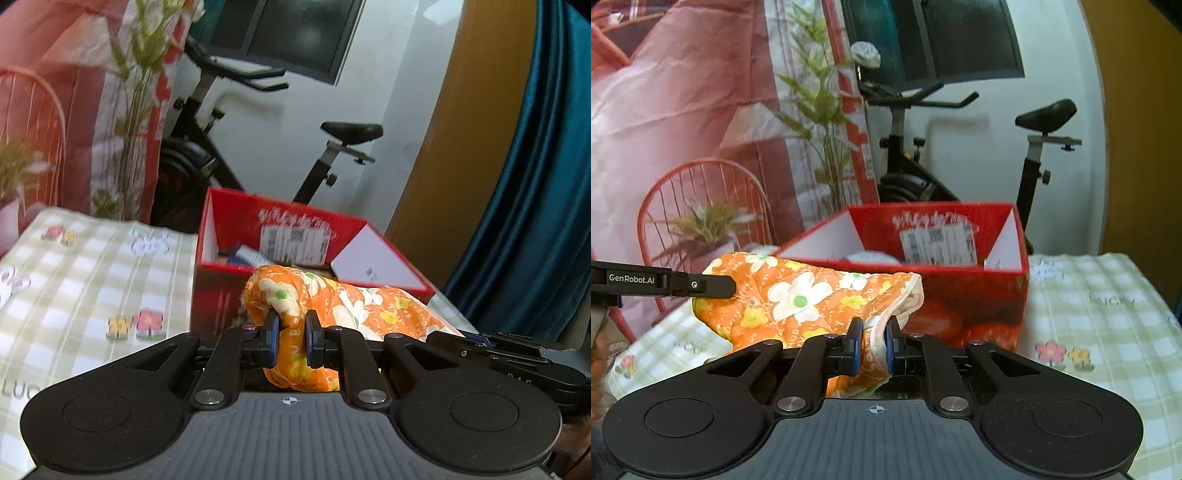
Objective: Organize soft objects
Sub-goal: 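Lift the mitt with the left gripper while the right gripper grasps its other edge, then carry the oven mitt with both grippers over the red box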
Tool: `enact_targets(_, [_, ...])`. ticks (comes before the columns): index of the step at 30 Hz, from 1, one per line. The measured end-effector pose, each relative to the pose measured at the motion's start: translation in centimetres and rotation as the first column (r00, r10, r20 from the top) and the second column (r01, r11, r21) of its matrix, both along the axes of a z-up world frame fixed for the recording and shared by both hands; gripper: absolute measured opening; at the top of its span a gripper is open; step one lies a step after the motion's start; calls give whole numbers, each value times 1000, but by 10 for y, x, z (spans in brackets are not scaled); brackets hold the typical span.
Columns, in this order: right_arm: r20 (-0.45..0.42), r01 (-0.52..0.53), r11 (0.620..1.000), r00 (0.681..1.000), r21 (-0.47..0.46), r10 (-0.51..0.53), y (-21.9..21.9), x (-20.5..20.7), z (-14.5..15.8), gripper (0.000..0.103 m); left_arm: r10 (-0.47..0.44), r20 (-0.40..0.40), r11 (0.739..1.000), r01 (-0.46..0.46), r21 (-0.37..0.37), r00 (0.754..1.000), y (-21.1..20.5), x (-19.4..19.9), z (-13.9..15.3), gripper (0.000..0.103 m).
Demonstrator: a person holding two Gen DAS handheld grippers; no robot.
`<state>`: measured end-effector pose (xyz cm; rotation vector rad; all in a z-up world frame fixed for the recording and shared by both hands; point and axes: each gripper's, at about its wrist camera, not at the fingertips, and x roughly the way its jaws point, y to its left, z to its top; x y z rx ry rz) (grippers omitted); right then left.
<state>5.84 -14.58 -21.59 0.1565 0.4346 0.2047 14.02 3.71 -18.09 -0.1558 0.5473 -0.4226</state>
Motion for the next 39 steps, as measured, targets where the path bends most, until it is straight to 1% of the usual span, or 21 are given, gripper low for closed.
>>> enact_targets(5, [30,0,1000,1000,-9,1,-5,6,17,12,-10,38,1000,10,-7,999,-3,6,16,15])
enact_targets(10, [43,0,1000,999,-23,1,-8,15,29,11,-18,50,1000,18,-5,999,-6,16,22,15])
enact_targets(17, [37,-3,1000,999,-19,3,-11,33,38,11,-16,43,1000,16,-4,999,-7,35,25,15])
enact_targets(27, [22,-9,1000,1000,-18,10,-17,69,45,11,-13,39,1000,13,3,999,-8,63,30,15])
enact_targets(33, [18,-10,1000,1000,-22,10,-22,88,49,11,-9,31,1000,9,13,999,-14,85,32,15])
enact_targets(39, [7,9,1000,1000,-14,-9,-32,118,52,11,3,21,1000,-3,12,1000,-20,116,34,15])
